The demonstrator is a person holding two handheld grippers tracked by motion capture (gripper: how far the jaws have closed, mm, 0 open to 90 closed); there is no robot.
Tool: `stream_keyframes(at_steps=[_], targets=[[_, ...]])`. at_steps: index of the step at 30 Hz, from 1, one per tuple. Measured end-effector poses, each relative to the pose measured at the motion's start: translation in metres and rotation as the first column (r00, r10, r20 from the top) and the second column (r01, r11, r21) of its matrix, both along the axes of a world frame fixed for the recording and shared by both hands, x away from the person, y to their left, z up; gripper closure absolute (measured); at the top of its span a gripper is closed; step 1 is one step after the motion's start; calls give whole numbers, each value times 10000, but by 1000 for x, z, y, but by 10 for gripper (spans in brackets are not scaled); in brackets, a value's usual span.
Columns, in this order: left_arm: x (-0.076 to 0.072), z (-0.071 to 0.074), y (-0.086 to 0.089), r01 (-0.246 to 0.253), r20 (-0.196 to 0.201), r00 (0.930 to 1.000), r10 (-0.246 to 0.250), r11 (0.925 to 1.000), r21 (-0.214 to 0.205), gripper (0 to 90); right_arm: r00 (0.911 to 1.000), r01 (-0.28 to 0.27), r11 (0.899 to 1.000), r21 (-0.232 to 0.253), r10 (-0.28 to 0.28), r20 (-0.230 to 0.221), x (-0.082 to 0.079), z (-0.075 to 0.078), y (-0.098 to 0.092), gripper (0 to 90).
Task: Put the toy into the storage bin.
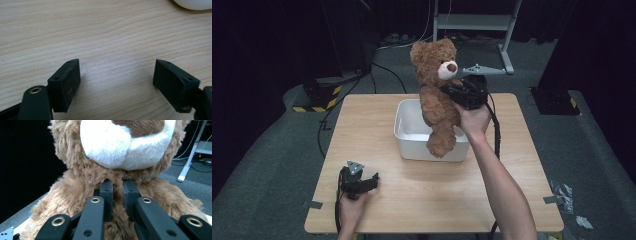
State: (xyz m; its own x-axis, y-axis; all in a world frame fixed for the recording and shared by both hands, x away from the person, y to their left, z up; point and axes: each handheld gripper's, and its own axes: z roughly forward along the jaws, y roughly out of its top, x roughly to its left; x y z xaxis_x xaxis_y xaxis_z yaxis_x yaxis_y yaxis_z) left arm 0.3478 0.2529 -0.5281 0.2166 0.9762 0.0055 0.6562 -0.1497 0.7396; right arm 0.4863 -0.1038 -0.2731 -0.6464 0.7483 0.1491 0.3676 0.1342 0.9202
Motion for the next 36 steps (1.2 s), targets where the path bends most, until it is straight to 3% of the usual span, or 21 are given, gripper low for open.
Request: stream_keyframes(at_steps=[36], targets=[[0, 0, -1, -125, 26, 9999, 125, 9999, -116, 218, 9987, 55, 10000, -74, -59, -514, 23, -24, 16, 820]])
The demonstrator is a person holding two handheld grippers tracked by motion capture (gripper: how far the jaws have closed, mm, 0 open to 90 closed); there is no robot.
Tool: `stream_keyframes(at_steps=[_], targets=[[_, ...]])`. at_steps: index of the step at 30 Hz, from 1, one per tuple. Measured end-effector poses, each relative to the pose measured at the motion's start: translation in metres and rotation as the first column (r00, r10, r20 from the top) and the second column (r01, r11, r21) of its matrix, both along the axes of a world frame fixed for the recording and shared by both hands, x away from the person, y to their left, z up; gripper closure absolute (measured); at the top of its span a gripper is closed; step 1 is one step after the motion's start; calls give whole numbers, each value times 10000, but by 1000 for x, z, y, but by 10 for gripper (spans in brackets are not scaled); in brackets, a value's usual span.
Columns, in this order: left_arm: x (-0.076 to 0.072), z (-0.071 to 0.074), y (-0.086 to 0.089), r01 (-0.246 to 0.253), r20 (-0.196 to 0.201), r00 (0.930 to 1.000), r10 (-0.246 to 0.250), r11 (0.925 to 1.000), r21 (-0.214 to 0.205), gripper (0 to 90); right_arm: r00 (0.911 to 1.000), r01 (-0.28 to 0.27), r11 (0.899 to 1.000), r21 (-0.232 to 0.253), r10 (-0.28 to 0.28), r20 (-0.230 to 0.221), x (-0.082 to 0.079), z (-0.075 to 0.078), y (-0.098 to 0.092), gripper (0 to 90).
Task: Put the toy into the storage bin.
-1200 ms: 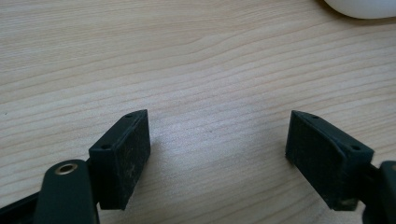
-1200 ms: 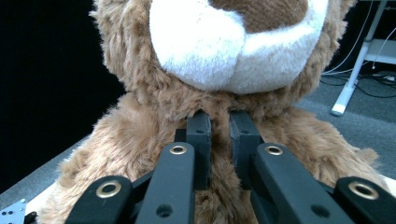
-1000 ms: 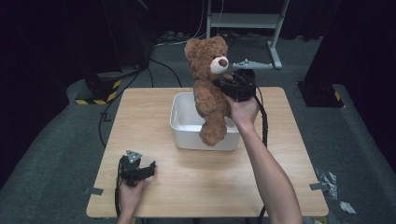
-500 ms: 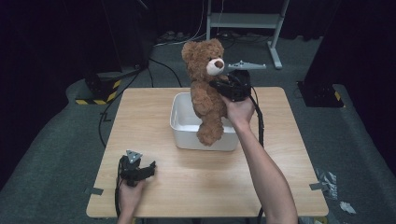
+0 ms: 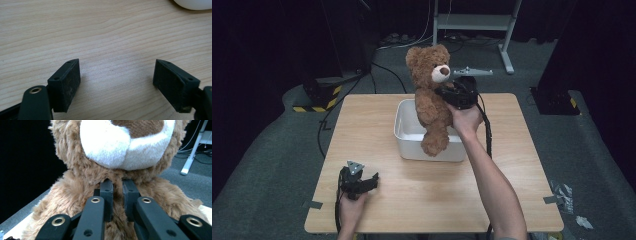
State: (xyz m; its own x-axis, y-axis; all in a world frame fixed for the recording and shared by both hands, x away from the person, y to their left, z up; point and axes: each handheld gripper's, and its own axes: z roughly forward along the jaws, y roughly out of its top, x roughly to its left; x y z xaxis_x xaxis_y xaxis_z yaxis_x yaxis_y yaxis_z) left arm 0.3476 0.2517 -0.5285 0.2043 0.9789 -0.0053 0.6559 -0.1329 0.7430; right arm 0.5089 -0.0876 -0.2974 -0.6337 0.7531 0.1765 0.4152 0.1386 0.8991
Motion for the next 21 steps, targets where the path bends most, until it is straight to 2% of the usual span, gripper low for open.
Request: stream_keyframes(at_steps=[15, 21], targets=[[0, 0, 1, 54, 7, 10000, -54, 9999, 96, 218, 9997, 156, 9999, 40, -155, -214, 8, -10, 1, 819], [0, 0, 1, 79, 4, 10000, -80, 9999, 98, 219, 9997, 153, 9998, -109, -156, -213, 10, -15, 4, 820]])
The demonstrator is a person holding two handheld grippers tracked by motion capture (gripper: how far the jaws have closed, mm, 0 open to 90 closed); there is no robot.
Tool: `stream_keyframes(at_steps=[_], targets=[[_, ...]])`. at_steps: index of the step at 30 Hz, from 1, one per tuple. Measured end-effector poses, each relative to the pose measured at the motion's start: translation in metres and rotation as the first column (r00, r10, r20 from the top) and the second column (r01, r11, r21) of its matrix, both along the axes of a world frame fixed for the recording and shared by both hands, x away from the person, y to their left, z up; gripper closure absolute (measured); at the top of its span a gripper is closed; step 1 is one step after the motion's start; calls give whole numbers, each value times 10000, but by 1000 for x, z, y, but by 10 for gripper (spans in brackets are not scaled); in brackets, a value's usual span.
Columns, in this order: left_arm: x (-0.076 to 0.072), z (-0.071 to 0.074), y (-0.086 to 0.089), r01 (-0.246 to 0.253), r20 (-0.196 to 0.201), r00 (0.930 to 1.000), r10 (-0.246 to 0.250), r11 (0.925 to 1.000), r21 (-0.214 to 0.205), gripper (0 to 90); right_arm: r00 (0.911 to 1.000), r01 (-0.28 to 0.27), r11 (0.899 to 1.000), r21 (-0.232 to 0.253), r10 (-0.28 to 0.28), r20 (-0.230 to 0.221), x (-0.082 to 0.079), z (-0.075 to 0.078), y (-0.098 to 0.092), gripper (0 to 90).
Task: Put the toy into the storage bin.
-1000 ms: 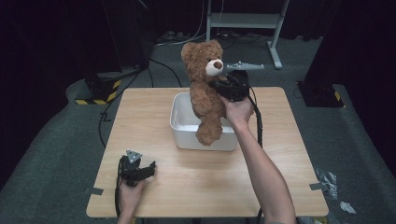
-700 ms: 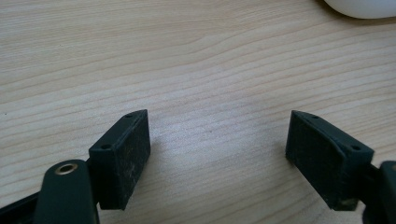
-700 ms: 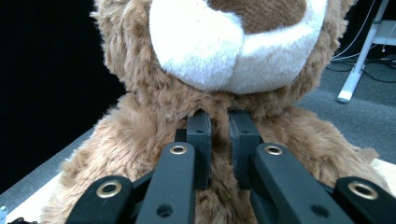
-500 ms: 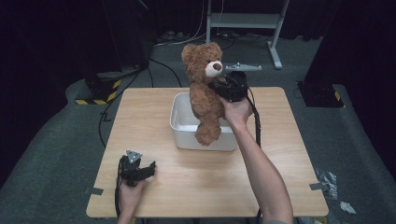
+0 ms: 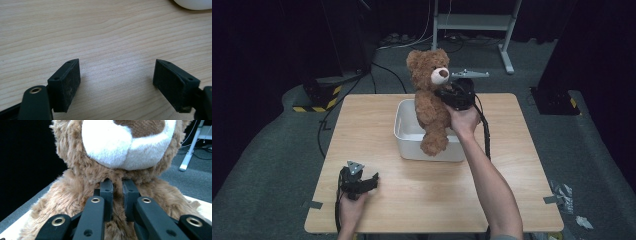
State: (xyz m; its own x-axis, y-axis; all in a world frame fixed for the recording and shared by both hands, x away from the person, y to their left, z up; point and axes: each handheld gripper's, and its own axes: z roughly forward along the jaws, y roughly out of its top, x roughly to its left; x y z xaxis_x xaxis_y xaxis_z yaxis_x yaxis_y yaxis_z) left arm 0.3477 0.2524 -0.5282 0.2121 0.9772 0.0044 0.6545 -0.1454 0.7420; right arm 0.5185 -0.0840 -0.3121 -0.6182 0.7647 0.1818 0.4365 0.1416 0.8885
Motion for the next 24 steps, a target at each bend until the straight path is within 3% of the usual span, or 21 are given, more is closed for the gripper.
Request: stream_keyframes(at_steps=[13, 24], targets=[[0, 0, 0, 3, 20, 10000, -3, 10000, -8, 218, 9996, 230, 9997, 96, -228, -160, 4, -15, -2, 819], [0, 0, 0, 2, 32, 10000, -2, 10000, -31, 219, 9992, 307, 9993, -213, -312, -249, 6, -21, -1, 819]])
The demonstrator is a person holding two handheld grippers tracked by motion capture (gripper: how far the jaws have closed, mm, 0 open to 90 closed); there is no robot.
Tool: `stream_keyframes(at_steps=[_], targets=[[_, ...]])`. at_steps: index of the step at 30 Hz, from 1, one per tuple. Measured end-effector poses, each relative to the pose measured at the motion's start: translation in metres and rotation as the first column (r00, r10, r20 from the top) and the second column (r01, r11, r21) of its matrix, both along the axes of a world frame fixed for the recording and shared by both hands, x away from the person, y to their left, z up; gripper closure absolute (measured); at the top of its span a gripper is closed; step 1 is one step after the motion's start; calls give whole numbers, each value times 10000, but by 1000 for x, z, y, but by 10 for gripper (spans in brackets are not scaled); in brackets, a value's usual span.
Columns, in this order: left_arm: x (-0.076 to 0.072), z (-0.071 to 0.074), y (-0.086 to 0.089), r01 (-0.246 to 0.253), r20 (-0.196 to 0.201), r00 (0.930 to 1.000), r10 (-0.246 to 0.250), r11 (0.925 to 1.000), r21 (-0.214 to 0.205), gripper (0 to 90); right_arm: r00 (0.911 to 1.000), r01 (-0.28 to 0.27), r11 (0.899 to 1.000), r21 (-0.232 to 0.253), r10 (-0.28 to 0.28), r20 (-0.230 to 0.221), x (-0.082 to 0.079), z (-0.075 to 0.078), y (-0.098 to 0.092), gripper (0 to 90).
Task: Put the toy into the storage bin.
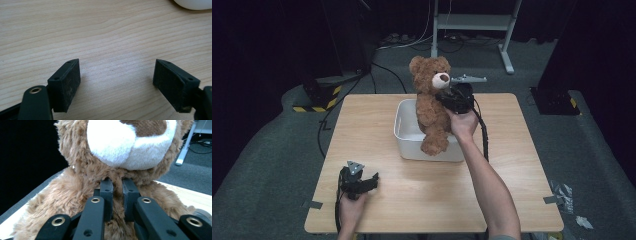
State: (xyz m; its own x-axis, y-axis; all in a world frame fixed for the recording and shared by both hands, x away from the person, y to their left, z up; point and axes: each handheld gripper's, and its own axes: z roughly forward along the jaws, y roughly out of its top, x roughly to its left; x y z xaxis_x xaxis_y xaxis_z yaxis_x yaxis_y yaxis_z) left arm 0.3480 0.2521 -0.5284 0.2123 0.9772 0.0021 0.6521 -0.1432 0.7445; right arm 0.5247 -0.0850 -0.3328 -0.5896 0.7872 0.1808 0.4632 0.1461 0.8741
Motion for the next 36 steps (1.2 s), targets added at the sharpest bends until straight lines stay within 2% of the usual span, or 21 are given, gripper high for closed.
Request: stream_keyframes(at_steps=[18, 20, 23, 36], targets=[[0, 0, 0, 35, -32, 10000, -35, 10000, 52, 219, 9999, 5, 9997, -256, -9, -168, 1, -13, 1, 823], [0, 0, 0, 33, -30, 10000, -32, 10000, 53, 219, 9999, 59, 9998, -196, -62, -150, 0, -15, 1, 880], [0, 0, 0, 31, -30, 10000, -31, 10000, 50, 219, 9999, -11, 9999, -128, 10, -134, 1, -14, 0, 893], [0, 0, 1, 33, -32, 10000, -33, 10000, 58, 221, 9996, -123, 9992, -370, 114, -239, -2, -14, -1, 900]])
